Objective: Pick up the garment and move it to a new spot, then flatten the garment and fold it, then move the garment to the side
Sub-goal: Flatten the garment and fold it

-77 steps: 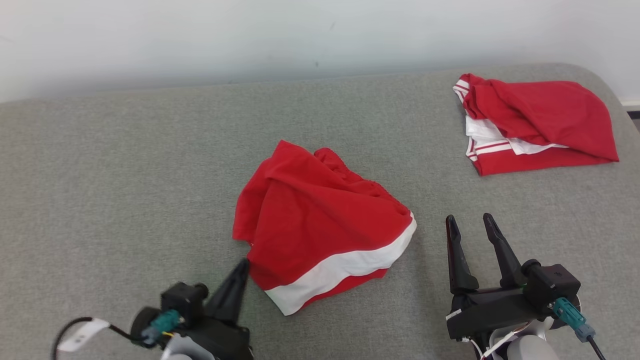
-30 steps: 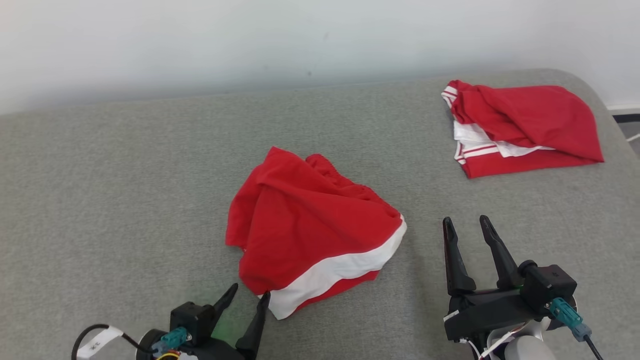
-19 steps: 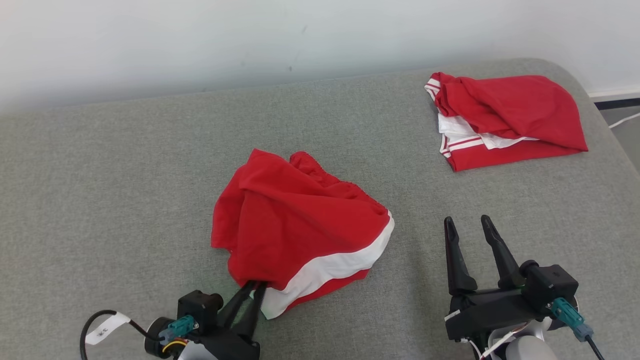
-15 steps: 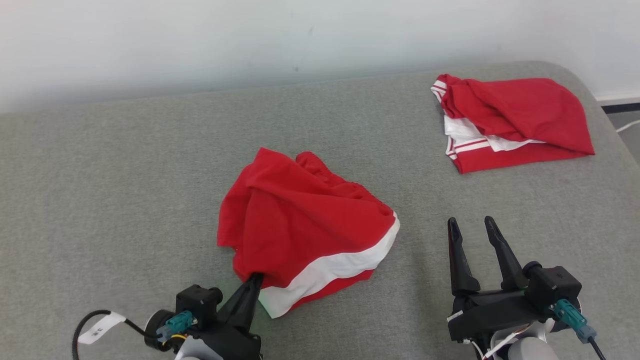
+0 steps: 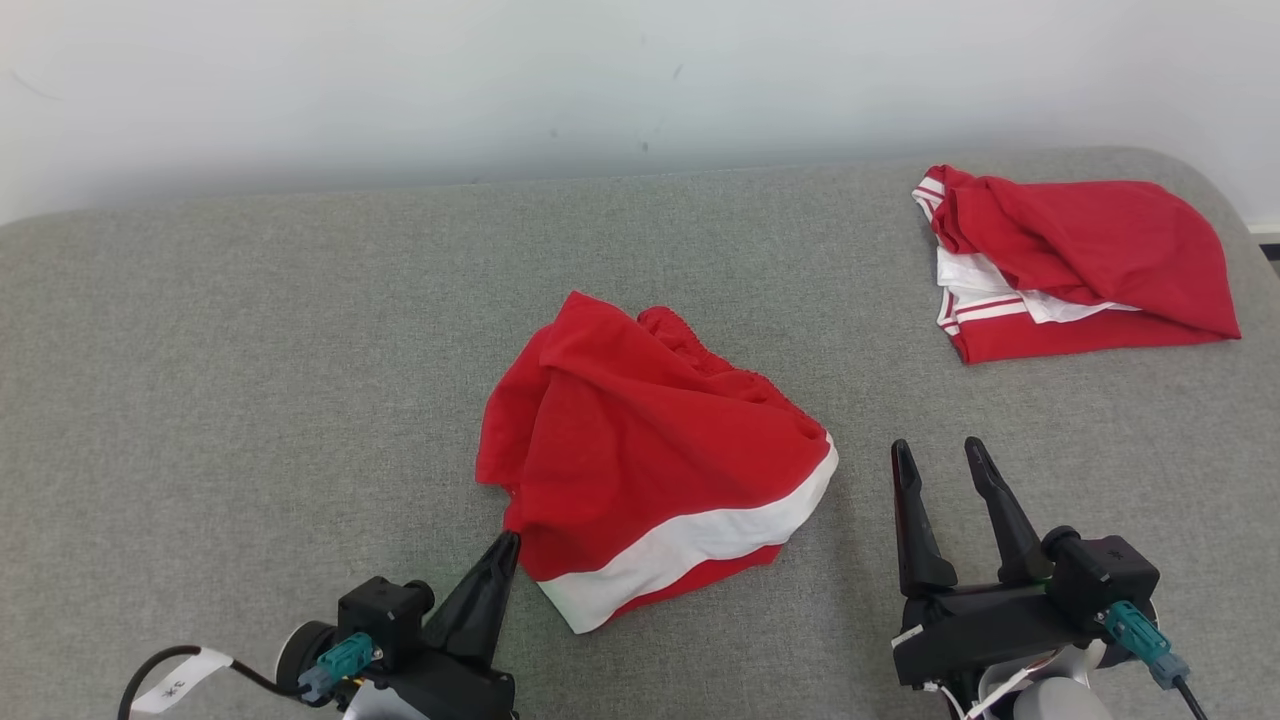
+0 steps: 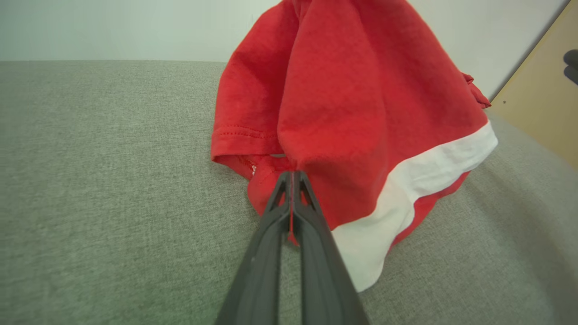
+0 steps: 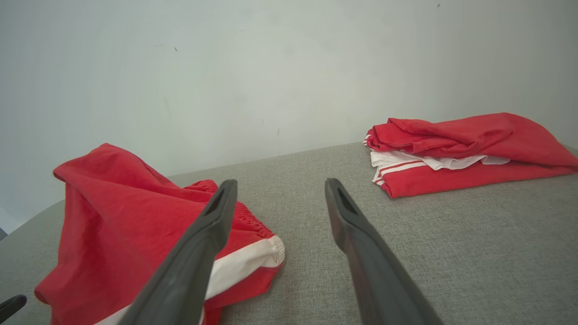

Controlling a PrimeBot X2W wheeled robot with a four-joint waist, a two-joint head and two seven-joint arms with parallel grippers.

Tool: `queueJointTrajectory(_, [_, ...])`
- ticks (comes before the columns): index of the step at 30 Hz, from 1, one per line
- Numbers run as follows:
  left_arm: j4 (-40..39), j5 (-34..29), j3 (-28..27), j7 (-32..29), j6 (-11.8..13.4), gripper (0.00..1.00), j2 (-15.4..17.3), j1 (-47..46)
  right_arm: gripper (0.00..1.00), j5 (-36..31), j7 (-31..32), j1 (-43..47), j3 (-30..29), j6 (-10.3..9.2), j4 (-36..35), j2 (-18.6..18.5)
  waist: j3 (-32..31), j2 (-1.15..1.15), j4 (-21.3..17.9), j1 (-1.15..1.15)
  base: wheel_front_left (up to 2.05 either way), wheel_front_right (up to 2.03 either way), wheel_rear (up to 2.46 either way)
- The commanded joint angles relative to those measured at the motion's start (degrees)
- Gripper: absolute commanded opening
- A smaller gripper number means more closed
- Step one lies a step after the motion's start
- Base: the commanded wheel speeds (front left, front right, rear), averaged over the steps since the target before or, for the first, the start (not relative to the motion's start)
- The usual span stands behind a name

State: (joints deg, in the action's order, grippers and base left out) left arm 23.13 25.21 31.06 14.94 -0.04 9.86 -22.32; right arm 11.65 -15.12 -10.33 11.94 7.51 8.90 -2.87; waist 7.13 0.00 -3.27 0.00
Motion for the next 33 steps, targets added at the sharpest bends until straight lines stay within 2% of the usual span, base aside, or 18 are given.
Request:
queueJointTrajectory(1, [-0.18,-0.37,-0.10,0.27,0.19,0.45,0.46,0.81,1.00,-0.31,-0.05,0.16,-0.17,-0.05,0.21,-0.04,-0.01,0.00,0.02,0.00,0.00,0.00,0.00])
queueJointTrajectory(2, [-0.18,-0.43,-0.03,0.28,0.25,1.00,0.57,0.93,1.00,-0.34,-0.05,0.12,-0.20,-0.05,0.26,-0.03,-0.03,0.00,0.03,0.00,0.00,0.00,0.00])
queueJointTrajectory(13, [1.65,-1.41,1.02,-0.42,-0.28,1.00,2.48,-0.70,1.00,-0.04,-0.05,-0.47,0.61,-0.05,0.53,-0.03,-0.03,0.00,-1.34,0.00,0.00,0.00,0.00])
queueJointTrajectory(20, [3.86,-2.19,2.27,-1.15,-1.72,1.00,3.82,-3.18,1.00,0.19,-0.05,-0.78,1.17,-0.05,0.49,-0.04,0.76,0.00,-3.00,0.00,0.00,0.00,0.00])
queueJointTrajectory(26, [6.25,-3.71,5.39,-1.79,-4.23,1.00,4.21,-5.40,1.00,0.18,-0.05,-0.90,1.22,-0.05,0.41,-0.03,1.54,0.00,-4.21,0.00,0.00,0.00,0.00])
queueJointTrajectory(27, [6.25,-3.58,5.62,-1.62,-4.40,0.49,4.00,-5.62,1.00,0.14,-0.05,-0.90,1.17,-0.05,0.37,-0.03,1.55,0.00,-4.26,0.00,0.00,0.00,0.00])
queueJointTrajectory(28, [6.25,-3.27,5.63,-1.43,-4.62,0.29,3.83,-5.74,1.00,0.10,-0.05,-0.84,1.06,-0.05,0.32,-0.03,1.54,0.00,-4.23,0.00,0.00,0.00,0.00])
queueJointTrajectory(29, [6.28,-3.18,5.75,-1.33,-4.76,0.00,3.83,-5.74,1.00,0.03,-0.05,-0.71,0.86,-0.05,0.27,-0.03,1.50,0.00,-4.13,0.00,0.00,0.00,0.00])
queueJointTrajectory(33, [4.89,-3.32,5.57,-0.90,-4.33,0.00,3.94,-5.64,1.00,-0.10,-0.05,-0.13,0.52,-0.05,0.30,-0.03,1.19,0.00,-3.21,0.00,0.00,0.00,0.00])
